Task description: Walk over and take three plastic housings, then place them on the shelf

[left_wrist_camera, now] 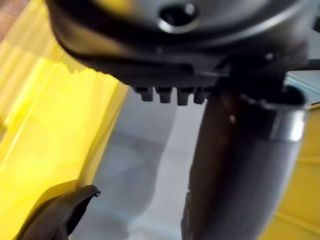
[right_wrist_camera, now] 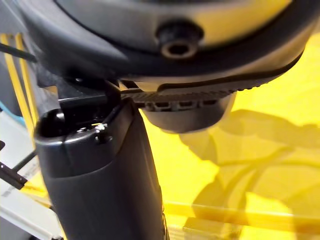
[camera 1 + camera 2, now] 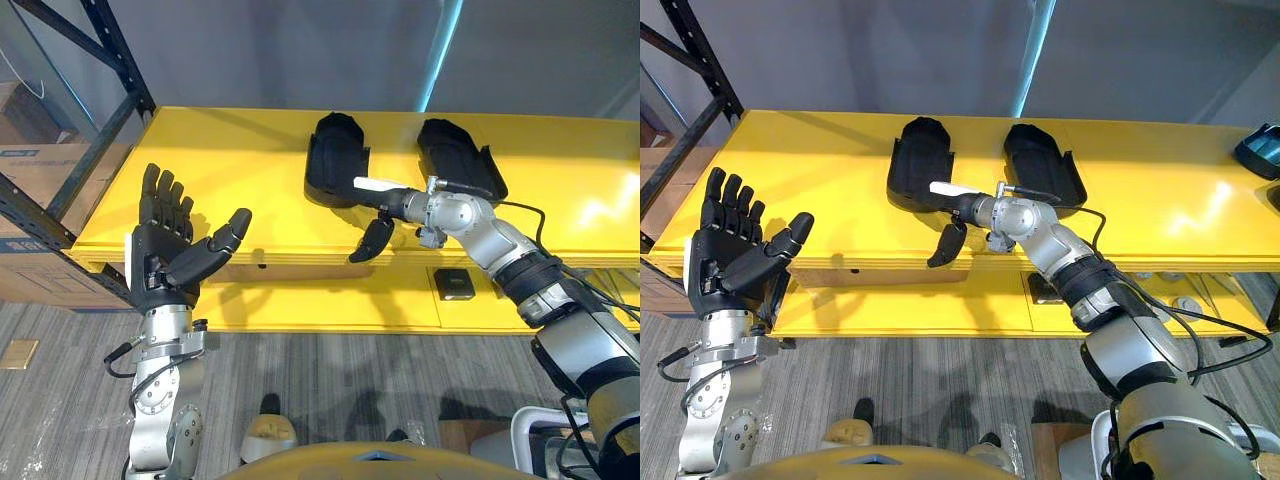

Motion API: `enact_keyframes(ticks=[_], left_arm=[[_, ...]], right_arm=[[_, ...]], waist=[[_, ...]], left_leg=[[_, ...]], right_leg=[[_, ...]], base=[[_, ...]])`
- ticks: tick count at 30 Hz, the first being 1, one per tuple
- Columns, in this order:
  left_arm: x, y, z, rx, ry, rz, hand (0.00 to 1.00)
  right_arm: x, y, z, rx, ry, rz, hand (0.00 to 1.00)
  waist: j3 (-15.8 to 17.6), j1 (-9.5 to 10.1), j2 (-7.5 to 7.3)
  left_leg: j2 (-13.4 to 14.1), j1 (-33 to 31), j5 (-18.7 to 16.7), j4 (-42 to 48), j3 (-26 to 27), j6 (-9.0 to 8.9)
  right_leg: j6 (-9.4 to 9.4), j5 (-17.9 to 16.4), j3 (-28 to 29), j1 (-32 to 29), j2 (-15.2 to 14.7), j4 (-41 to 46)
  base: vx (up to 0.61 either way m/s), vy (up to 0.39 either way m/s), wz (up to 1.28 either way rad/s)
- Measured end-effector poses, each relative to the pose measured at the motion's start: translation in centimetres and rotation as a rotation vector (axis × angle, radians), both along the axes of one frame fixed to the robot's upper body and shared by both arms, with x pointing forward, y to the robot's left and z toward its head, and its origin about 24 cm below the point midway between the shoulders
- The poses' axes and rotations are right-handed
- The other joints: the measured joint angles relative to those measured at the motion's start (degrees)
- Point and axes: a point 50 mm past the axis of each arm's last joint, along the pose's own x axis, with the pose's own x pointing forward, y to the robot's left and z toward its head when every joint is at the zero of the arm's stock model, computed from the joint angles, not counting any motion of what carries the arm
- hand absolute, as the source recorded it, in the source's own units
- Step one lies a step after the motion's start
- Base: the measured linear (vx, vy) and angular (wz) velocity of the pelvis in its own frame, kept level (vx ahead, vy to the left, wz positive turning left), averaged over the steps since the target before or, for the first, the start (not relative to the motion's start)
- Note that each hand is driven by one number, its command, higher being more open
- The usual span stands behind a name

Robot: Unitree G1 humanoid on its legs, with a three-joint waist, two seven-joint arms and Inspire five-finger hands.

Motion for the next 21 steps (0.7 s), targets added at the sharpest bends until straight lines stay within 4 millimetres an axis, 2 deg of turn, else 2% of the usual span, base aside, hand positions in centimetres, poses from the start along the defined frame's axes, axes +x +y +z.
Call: enact_keyframes(ticks=[9, 14, 19, 21], left_arm=[[0.0, 0.0, 0.0, 0.0, 0.001, 0.002, 1.0], [0.0, -0.2, 0.0, -0.001, 0.003, -0.006, 1.0], [0.1, -0.4, -0.4, -0.006, 0.015, -0.022, 1.0], [0.3, -0.8, -1.3, -0.017, 0.051, -0.046, 1.0]], right_arm=[[-0.4, -0.5, 0.4, -0.034, -0.003, 0.024, 1.0], [-0.6, -1.0, 0.2, -0.042, -0.069, 0.037, 1.0], [-0.8, -1.4, -0.4, -0.001, -0.257, 0.021, 1.0], [-0.8, -1.5, 0.9, 0.087, -0.432, 0.001, 1.0]], waist=[[0.0, -0.14, -0.01], [-0.1, 0.12, -0.01], [-0.2, 0.24, 0.24], [-0.5, 0.23, 0.75]], left_leg=[[0.0, 0.1, 0.0, 0.0, 0.4, 0.0], [0.0, 0.1, 0.0, 0.0, 0.4, 0.0], [0.0, 0.0, 0.0, 0.0, 0.4, 0.01], [0.0, -0.1, 0.0, 0.0, 0.3, 0.02]], right_leg=[[0.03, 0.1, 0.4, -0.2, 0.0, 0.0], [0.04, 0.1, 0.4, -0.2, 0.0, 0.0], [0.07, 0.1, 0.3, -0.2, 0.0, 0.0], [0.08, 0.1, 0.3, -0.2, 0.0, -0.1]], base=[[0.0, 0.0, 0.0], [0.0, 0.0, 0.0], [0.0, 0.0, 0.0], [0.0, 0.0, 0.0]])
